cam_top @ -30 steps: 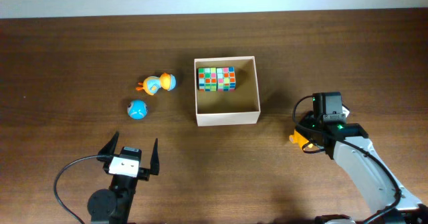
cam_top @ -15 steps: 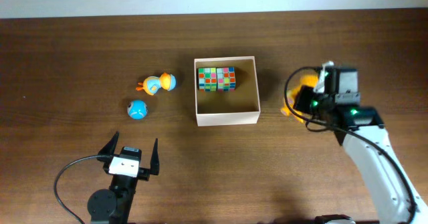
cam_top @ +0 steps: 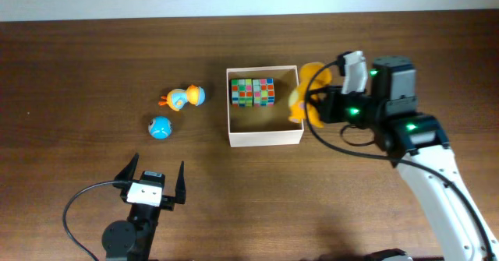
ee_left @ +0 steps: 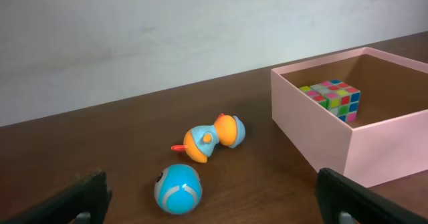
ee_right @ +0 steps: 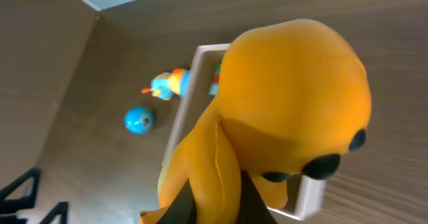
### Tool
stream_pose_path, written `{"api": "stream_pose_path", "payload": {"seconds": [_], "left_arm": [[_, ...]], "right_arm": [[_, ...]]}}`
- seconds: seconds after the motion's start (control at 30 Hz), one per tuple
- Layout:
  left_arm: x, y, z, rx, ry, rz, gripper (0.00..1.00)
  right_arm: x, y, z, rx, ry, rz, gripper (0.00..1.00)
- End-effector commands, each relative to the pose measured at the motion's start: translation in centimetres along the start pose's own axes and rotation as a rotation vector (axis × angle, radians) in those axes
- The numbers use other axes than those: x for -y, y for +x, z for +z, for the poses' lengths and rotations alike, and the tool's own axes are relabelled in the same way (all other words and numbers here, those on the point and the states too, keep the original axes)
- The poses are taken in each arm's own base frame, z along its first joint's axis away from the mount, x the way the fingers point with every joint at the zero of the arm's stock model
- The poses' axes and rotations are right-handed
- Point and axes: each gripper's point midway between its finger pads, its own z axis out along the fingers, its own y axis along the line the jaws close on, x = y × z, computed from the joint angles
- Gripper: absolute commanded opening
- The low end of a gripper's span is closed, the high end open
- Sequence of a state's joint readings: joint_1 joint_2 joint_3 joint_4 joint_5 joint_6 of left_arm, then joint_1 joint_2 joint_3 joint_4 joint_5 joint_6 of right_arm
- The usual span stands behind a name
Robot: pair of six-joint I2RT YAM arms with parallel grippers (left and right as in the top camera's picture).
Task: Pack container
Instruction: 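Lift the yellow toy and carry it left over the pink box, then lower the yellow toy into the box and open the right gripper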
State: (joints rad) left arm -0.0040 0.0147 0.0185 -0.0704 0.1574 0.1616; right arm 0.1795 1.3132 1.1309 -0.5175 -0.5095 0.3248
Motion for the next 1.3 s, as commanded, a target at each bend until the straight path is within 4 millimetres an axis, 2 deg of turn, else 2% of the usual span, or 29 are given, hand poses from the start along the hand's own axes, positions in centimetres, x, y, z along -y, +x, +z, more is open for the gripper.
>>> {"api": "stream_pose_path", "payload": {"seconds": [0.0,0.17,0.33,0.43,0.57,0.7,0.8,1.03,1.27], "left_arm": [[-0.2,0.2,0.0,0.001,-0.009,0.013,0.99],[-0.2,0.2,0.0,0.001,-0.009,0.013,0.99],[-0.2,0.2,0.0,0.001,-0.009,0.013,0.99],[-0.2,0.2,0.0,0.001,-0.009,0.013,0.99],[-0.2,0.2,0.0,0.001,-0.009,0.013,0.99],[-0.2,0.2,0.0,0.001,-0.009,0.013,0.99],[-0.2,0.2,0.0,0.001,-0.009,0.013,0.99],[-0.2,0.2,0.0,0.001,-0.009,0.013,0.99],[-0.2,0.2,0.0,0.001,-0.009,0.013,0.99]], "right_arm": [[-1.6,-0.9,0.2,0.059,0.054,0.064,0.1],[-1.0,-0.6,1.1,0.157,0.247,0.244,0.09],[-1.2,0.0,2.4,0.259,0.352,0.403,0.1],[-1.9,0.2,4.3,0.286,0.354,0.422,0.1],[-2.1,1.2,7.8,0.276,0.349,0.468,0.1],[-0.9,2.7,10.8,0.252,0.376,0.542,0.06],[-0.3,3.3,12.0,0.245,0.384,0.565,0.04],[-0.4,3.8,13.1,0.243,0.373,0.608,0.07],[-2.6,5.2,13.9,0.22,0.335,0.628,0.11]]}}
